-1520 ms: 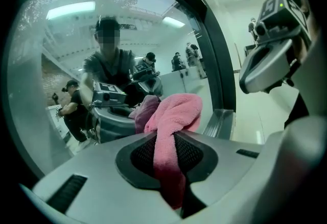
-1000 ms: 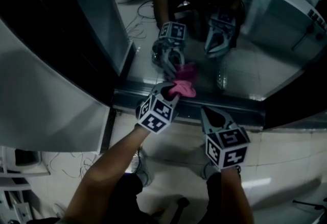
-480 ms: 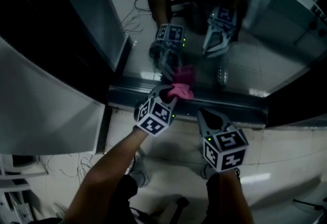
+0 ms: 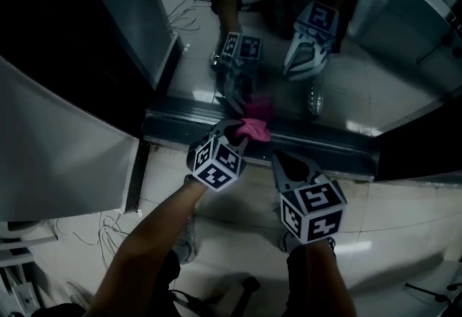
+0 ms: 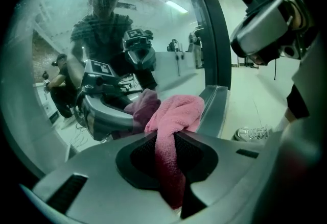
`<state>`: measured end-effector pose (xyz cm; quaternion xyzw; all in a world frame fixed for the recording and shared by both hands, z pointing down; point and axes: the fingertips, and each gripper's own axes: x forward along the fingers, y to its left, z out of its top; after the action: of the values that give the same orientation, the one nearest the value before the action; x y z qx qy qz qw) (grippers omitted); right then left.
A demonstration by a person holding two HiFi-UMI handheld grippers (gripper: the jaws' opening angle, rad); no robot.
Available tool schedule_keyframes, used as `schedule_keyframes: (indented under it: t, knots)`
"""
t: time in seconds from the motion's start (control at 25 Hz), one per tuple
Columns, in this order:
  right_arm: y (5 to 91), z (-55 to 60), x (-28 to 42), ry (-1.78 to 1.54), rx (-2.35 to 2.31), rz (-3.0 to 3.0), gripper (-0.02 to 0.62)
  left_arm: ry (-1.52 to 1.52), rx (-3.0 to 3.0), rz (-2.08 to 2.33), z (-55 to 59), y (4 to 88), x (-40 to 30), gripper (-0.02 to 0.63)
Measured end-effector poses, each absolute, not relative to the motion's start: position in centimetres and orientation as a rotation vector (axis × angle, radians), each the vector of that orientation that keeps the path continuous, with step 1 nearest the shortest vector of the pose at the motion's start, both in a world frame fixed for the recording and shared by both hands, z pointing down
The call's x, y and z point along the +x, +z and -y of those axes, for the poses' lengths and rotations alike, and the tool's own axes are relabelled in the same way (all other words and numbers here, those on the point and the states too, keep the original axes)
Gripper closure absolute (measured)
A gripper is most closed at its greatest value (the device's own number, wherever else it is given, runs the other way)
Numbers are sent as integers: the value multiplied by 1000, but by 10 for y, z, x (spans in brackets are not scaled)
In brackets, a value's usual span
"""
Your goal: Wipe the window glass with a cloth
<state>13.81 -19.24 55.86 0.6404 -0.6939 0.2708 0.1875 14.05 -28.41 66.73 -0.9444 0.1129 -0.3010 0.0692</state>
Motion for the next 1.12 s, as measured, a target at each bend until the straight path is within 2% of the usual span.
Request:
schedule_keyframes:
  t: [0.8, 1.12]
  knots:
    - [568, 196, 132, 829, 1750, 1936, 597, -1123, -2851, -335, 282, 746, 128, 549]
    - [563, 197, 129, 810, 1788, 1967, 597, -1108, -2830, -321, 274, 733, 124, 549]
